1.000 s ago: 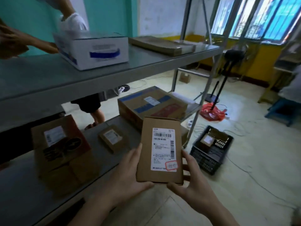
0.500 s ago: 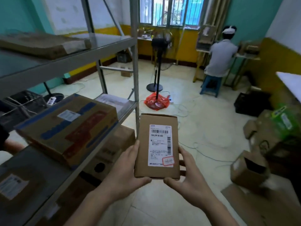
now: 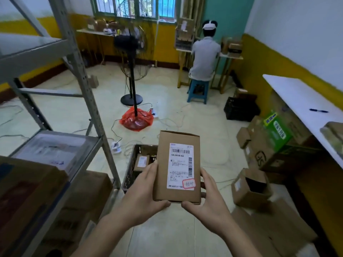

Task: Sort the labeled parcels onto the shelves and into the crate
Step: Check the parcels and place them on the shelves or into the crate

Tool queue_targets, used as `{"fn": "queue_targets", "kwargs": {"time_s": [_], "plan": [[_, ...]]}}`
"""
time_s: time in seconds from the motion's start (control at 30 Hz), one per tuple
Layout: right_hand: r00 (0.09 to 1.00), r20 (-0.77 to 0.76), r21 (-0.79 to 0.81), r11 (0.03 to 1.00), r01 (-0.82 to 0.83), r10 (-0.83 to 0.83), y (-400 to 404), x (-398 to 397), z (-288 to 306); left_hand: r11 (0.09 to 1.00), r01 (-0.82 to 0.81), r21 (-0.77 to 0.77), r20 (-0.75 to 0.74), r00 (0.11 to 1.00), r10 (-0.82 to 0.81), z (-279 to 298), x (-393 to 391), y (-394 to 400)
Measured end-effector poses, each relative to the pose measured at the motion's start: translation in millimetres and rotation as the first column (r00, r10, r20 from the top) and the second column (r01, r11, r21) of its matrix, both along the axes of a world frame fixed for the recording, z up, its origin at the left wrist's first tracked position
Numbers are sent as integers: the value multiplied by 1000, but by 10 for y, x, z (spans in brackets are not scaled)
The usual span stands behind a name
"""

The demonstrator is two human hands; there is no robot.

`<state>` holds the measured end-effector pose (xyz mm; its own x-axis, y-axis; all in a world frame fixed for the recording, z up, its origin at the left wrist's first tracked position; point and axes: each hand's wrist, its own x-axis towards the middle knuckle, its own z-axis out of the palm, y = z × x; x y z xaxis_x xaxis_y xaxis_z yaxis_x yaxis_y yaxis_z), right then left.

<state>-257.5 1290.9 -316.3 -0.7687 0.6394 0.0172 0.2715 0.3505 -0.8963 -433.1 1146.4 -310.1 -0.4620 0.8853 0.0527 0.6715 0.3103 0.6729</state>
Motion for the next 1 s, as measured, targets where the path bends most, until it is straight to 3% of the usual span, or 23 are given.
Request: {"fn": "queue_targets", "kwargs": {"time_s": [0.33, 0.67, 0.8, 1.0], "plan": [[998, 47, -47, 998, -45, 47, 1191, -1268, -406, 998, -23, -53, 55, 998, 26, -381, -1238, 1116], [979, 100, -90, 981, -172, 180, 2432, -2942, -1306, 987, -151, -61, 128, 979, 157, -1040, -2599, 2289], [967, 136, -100, 974, -203, 215, 2672, -3461, -1791, 979, -182, -96, 80, 979, 189, -1607, -3050, 2509], [947, 217, -133, 969, -210, 235, 2789, -4142, -3033, 938, -223, -266, 23, 971, 238, -2969, -3661, 2579]]}}
